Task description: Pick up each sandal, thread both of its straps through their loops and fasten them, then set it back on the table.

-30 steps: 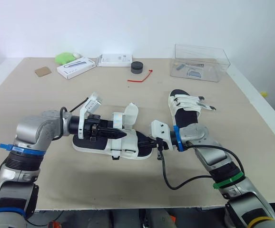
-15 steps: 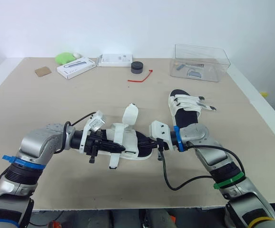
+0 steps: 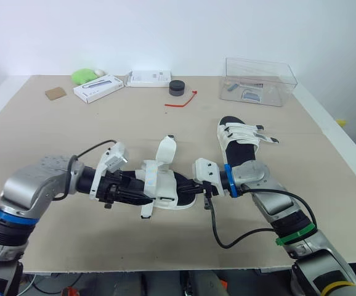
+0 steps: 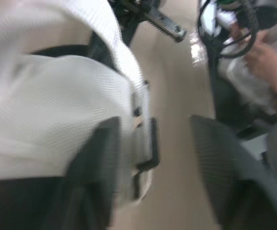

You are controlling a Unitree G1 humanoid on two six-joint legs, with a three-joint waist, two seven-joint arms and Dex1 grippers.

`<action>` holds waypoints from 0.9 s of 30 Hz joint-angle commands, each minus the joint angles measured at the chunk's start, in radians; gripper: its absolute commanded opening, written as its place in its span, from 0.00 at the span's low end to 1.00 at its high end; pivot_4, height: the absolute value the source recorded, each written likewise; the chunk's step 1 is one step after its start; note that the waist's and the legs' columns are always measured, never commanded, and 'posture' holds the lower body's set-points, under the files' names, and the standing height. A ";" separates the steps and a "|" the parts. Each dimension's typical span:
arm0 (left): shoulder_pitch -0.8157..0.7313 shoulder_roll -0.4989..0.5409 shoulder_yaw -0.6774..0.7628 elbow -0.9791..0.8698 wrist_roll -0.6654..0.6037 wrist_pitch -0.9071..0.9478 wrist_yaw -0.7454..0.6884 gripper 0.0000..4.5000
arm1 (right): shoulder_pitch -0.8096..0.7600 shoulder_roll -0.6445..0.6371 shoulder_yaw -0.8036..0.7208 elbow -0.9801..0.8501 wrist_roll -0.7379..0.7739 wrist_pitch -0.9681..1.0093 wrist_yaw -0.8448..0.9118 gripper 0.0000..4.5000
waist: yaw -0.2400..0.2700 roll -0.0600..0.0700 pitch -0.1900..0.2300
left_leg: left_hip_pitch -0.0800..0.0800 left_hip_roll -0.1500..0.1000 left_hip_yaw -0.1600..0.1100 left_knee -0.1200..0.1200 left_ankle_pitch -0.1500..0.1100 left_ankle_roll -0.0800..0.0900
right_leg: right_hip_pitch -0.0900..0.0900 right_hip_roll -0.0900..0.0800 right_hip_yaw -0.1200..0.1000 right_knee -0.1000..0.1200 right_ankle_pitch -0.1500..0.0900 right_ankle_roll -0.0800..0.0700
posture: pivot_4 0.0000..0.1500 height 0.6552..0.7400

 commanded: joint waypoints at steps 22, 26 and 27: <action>0.510 -0.100 0.200 -0.332 -0.069 -0.068 0.360 0.64 | -0.010 -0.012 0.005 0.012 -0.014 0.002 0.017 0.00 | 0.004 -0.003 0.001 | 0.003 0.001 0.000 -0.001 0.003 -0.003 | 0.001 -0.001 -0.001 0.001 -0.002 -0.006 | 1.00 1.00; 0.499 -0.139 0.149 -0.309 -0.030 -0.107 0.386 0.64 | -0.015 -0.009 0.006 0.015 -0.016 0.004 0.019 0.00 | 0.003 -0.004 0.001 | 0.003 0.001 0.000 -0.002 0.002 -0.003 | 0.001 0.000 0.000 0.001 0.000 -0.003 | 1.00 1.00; 0.495 -0.145 0.138 -0.303 -0.022 -0.115 0.389 0.64 | -0.015 -0.009 0.006 0.014 -0.016 0.004 0.020 0.00 | 0.003 -0.004 0.001 | 0.003 0.001 0.000 -0.002 0.002 -0.003 | 0.001 0.000 0.000 0.001 0.000 -0.003 | 1.00 1.00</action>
